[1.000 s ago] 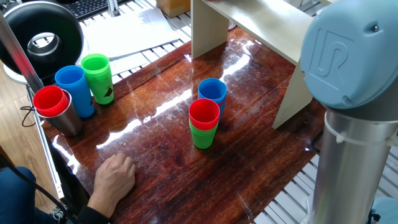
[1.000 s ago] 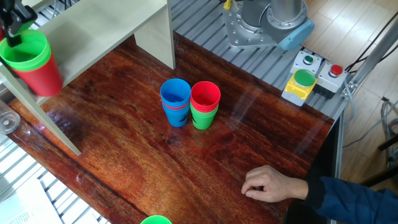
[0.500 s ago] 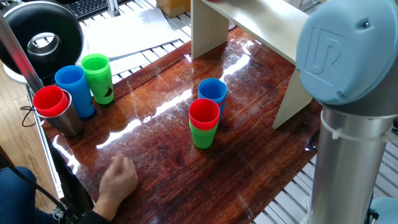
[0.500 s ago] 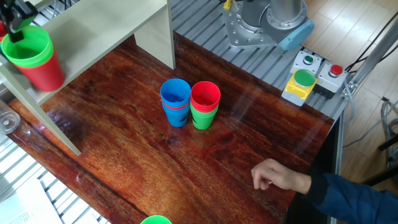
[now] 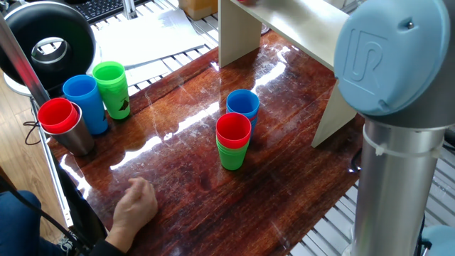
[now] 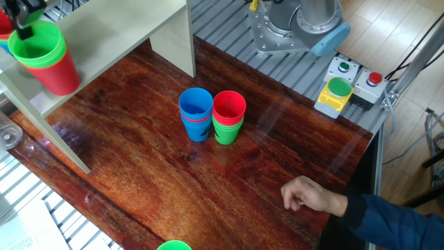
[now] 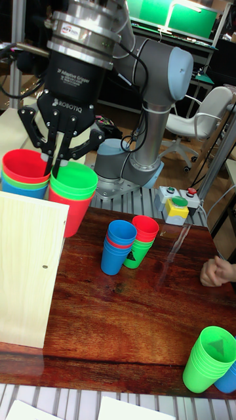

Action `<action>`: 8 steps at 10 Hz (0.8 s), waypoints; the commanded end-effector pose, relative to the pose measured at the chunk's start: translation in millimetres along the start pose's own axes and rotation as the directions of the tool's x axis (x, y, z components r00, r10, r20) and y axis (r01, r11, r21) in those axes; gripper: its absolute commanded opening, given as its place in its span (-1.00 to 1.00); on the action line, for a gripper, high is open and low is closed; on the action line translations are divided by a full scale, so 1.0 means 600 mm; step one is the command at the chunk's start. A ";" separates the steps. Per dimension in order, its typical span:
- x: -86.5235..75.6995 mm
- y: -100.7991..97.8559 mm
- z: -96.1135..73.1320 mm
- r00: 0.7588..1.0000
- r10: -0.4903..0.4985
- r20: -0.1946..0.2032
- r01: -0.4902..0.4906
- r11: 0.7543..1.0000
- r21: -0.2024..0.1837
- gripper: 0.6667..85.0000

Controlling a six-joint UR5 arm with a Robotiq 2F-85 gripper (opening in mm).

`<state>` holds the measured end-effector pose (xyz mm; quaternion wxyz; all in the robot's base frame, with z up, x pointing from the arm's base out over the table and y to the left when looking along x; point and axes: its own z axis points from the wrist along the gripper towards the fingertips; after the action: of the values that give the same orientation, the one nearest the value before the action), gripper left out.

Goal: Take the cups off the shelf and stack them together

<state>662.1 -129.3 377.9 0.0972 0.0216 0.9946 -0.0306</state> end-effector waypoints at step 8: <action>0.044 0.057 -0.027 0.986 0.157 -0.049 -0.160 0.984 -0.076 -0.98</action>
<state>641.0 -102.1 386.0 0.0809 0.0777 0.9937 0.0056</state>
